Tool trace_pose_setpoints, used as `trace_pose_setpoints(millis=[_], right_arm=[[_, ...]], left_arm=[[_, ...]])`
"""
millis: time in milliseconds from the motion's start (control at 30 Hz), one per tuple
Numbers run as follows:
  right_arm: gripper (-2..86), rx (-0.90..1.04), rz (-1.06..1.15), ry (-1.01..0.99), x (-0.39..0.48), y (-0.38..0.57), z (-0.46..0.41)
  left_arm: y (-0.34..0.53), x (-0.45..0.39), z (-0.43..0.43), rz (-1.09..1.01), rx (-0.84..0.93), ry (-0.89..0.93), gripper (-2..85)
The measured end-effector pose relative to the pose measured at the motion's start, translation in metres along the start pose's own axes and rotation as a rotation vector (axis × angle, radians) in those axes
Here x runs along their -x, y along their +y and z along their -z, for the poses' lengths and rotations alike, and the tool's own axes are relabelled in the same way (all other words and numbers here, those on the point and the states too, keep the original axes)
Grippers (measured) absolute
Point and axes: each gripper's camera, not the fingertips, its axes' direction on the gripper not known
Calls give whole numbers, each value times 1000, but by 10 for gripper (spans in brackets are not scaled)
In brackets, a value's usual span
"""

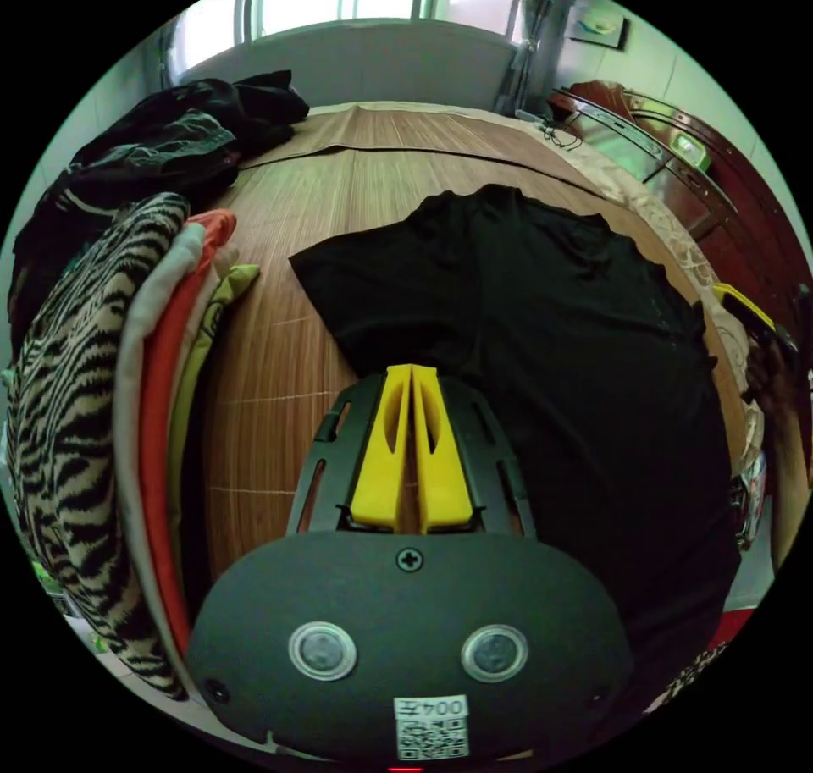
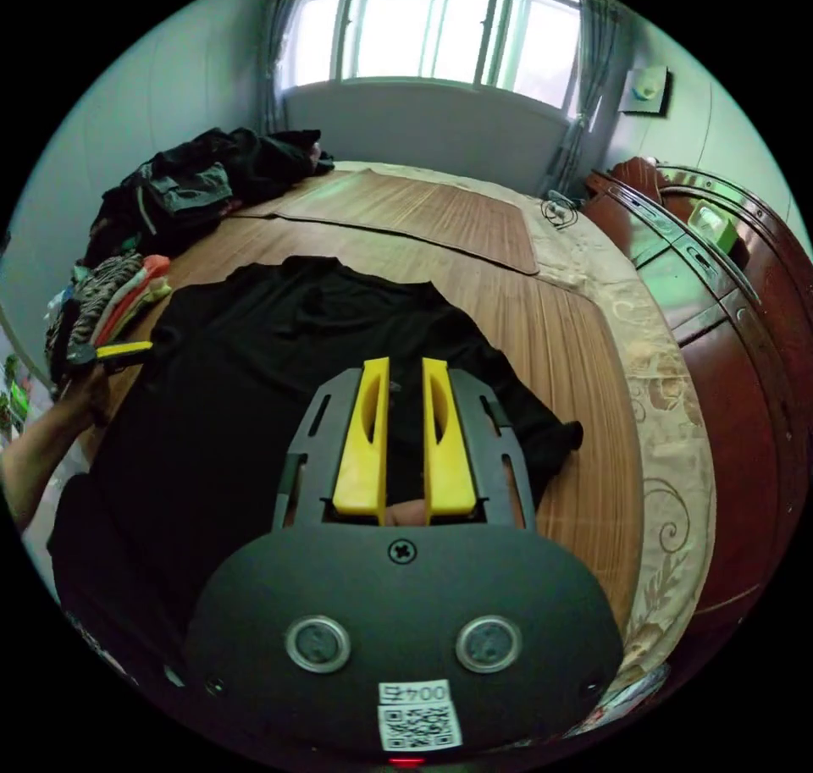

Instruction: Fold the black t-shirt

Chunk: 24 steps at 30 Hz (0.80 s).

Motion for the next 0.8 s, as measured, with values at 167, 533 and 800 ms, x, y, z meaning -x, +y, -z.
trace_pose_setpoints(millis=[167,533,800], right_arm=[[59,59,-144,-69,-46,-60,-82],[111,185,-33,-92,-84,-135,-206],[120,209,38,-125,-124,-154,-262]], left_arm=[[-1,12,9,102,-135,0,1],[-171,-70,-57,-289,-149,71,5],[-237,-97,-140,-457,18,-39,21]])
